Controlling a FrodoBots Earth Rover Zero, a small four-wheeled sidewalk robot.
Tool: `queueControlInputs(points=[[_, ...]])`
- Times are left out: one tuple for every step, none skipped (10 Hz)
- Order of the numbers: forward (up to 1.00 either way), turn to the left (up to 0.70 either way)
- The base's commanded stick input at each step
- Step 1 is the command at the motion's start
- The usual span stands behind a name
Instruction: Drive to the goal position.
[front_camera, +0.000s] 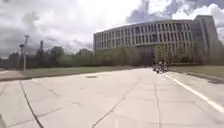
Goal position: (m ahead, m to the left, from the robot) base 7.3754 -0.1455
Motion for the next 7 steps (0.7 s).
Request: queueControlInputs(points=[[0.7,0.03],[0.7,0.03],[0.7,0.03],[0.7,0.03],[0.7,0.03],[0.7,0.03],[0.7,0.03]])
